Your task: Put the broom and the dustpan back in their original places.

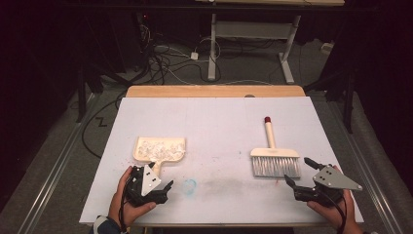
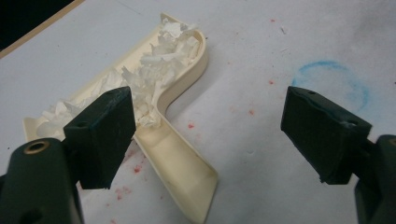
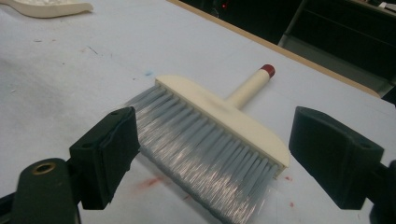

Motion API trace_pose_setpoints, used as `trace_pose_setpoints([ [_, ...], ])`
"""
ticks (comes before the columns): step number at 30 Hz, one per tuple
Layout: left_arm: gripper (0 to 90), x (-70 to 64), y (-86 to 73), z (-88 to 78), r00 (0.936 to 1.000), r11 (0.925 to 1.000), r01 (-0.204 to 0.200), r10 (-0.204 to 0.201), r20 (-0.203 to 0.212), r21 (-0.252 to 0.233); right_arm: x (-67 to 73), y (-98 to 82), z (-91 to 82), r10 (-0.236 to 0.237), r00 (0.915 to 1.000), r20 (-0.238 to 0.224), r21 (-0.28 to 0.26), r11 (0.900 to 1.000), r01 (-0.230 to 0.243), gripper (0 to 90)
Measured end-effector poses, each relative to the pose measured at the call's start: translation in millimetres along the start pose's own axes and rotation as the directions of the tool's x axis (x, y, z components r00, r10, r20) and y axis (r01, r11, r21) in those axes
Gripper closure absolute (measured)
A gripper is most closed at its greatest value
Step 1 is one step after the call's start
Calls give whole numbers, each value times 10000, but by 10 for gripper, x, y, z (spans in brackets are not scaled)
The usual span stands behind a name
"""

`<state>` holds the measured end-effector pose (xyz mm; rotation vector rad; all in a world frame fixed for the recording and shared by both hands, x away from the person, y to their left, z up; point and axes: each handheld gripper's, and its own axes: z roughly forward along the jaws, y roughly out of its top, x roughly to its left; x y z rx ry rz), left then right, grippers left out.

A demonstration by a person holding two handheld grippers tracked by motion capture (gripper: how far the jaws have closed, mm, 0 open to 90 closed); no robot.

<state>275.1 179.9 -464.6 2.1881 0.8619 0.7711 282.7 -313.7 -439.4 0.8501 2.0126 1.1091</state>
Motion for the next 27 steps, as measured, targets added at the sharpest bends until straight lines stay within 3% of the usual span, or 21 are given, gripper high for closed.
trace_pose_setpoints([
  [6, 167, 12, 23, -4, 9999, 9999, -56, 54, -149, -162, -8, -14, 10, 26, 10000, -24, 47, 10000, -26, 165],
  [27, 166, 0, 69, 89, 9997, 10000, 2, -3, 224, 24, -67, -56, -52, 141, 9996, 262, 112, 9998, -144, 166],
])
